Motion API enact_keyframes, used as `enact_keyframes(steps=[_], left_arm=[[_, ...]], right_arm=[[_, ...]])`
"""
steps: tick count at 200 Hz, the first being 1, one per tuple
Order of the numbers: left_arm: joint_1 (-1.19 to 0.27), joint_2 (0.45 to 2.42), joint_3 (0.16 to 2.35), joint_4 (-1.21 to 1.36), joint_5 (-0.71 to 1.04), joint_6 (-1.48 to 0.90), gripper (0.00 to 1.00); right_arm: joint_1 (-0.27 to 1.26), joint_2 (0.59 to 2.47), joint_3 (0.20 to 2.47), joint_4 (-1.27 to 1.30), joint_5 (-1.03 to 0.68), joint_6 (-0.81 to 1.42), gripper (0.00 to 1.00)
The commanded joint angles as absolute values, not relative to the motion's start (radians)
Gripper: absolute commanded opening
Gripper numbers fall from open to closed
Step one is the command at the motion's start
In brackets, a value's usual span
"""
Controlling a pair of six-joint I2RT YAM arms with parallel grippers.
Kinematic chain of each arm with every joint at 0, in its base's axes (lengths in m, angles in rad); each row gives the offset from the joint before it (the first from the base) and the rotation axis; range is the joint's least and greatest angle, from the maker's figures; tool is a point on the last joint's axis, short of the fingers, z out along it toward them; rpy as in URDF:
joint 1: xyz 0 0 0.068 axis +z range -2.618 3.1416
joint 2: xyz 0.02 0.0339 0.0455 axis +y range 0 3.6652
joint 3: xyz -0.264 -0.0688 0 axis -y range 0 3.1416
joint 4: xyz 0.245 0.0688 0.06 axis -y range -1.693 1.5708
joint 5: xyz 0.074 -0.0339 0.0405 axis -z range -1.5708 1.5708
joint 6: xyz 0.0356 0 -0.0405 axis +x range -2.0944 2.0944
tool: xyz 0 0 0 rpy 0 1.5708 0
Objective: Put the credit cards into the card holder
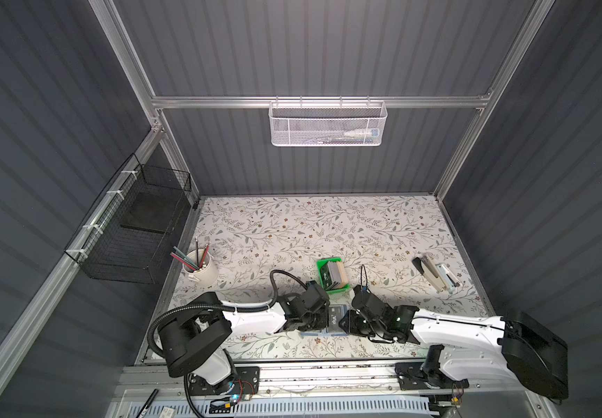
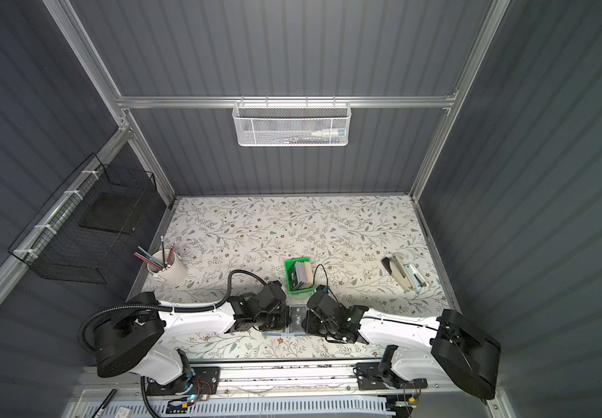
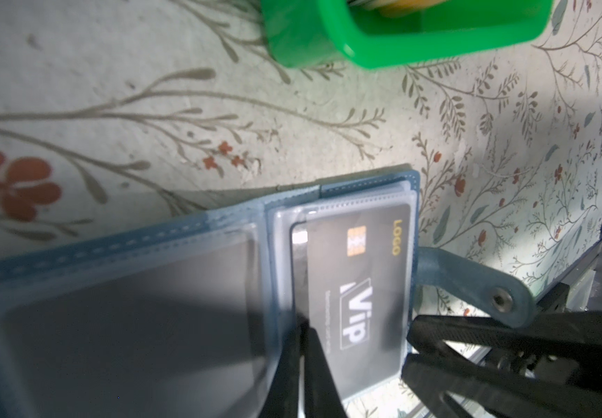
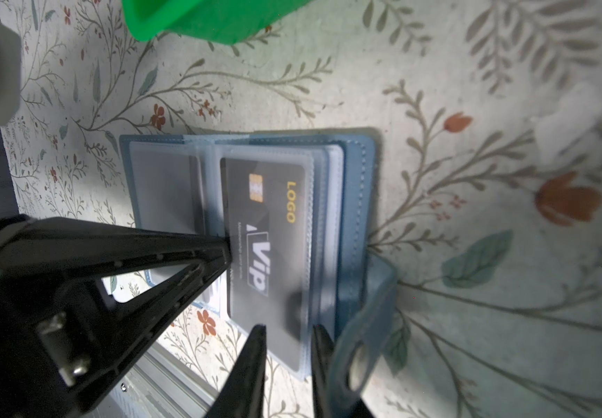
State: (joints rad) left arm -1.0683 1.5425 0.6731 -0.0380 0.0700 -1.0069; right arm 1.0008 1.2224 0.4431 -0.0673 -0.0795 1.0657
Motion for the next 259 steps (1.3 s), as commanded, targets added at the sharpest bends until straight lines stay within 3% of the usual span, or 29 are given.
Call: enact_keyframes(steps=[1, 180, 259], left_arm=[[-1.077, 1.563, 0.649, -0.076, 0.066, -1.016, 0.07], [-1.078, 1.538, 0.606, 0.063, 0.117, -1.065, 0.07], [-1.045, 1.472, 0.615, 0.038, 0.126, -1.045, 0.15]], right_arm=[[0.996, 1.232, 0.445, -0.058, -0.078, 1.051, 0.25], [1.005, 1.187, 0.468, -0.046, -0.073, 1.005, 0.22], [1.005, 1.232, 0.546, -0.099, -0.068, 0.961, 0.22]])
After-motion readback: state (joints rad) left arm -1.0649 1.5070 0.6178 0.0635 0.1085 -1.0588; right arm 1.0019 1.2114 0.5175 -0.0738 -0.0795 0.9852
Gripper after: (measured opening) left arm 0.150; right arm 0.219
